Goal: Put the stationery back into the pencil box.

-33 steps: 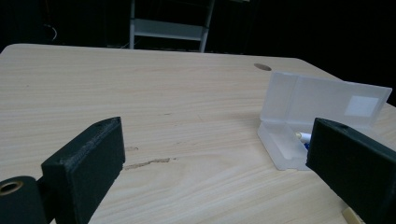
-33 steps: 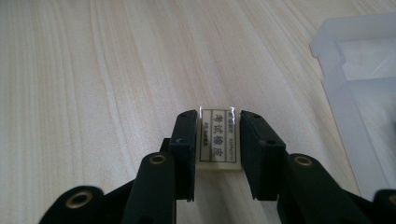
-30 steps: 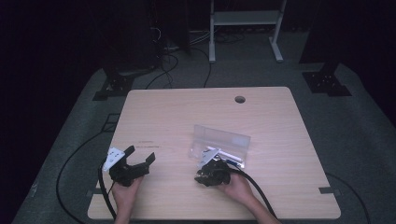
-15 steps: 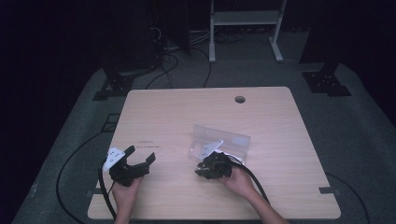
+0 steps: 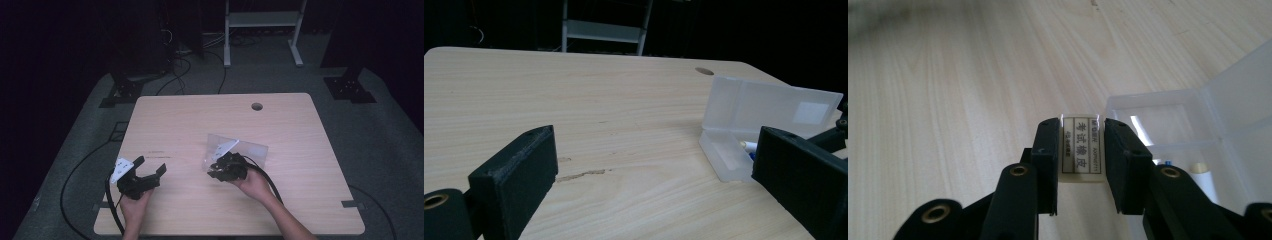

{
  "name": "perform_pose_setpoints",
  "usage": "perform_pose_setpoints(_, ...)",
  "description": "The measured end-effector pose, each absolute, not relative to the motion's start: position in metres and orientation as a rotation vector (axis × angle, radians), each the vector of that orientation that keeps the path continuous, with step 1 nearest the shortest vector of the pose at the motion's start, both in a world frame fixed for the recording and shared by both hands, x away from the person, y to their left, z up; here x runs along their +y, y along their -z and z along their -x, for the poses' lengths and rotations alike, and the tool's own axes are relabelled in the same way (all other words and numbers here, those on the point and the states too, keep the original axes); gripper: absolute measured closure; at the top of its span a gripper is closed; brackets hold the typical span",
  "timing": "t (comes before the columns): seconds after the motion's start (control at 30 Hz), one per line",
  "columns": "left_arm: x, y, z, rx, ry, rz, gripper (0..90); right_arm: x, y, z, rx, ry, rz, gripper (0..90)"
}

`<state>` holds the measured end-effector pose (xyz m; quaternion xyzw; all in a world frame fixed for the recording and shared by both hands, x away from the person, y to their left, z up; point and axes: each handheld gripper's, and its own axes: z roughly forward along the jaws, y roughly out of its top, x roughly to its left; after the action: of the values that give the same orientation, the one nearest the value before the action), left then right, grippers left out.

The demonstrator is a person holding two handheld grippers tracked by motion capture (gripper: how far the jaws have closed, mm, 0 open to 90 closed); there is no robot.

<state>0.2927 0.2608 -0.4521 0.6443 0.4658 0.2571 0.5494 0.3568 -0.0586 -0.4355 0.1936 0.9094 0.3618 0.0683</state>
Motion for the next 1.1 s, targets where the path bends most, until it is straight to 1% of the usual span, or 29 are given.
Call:
perform_pose_setpoints(0.53,0.26,0.452,-0.293,1.1,-0.606,-1.529,3.4,-0.054,0.422,-0.38,2.701,-1.113,-0.61,67.9)
perform_pose_setpoints(1.1,0.259,0.453,-0.294,1.1,-0.6,-1.527,3.4,-0.046,0.445,-0.404,2.717,-1.049,-0.666,67.9)
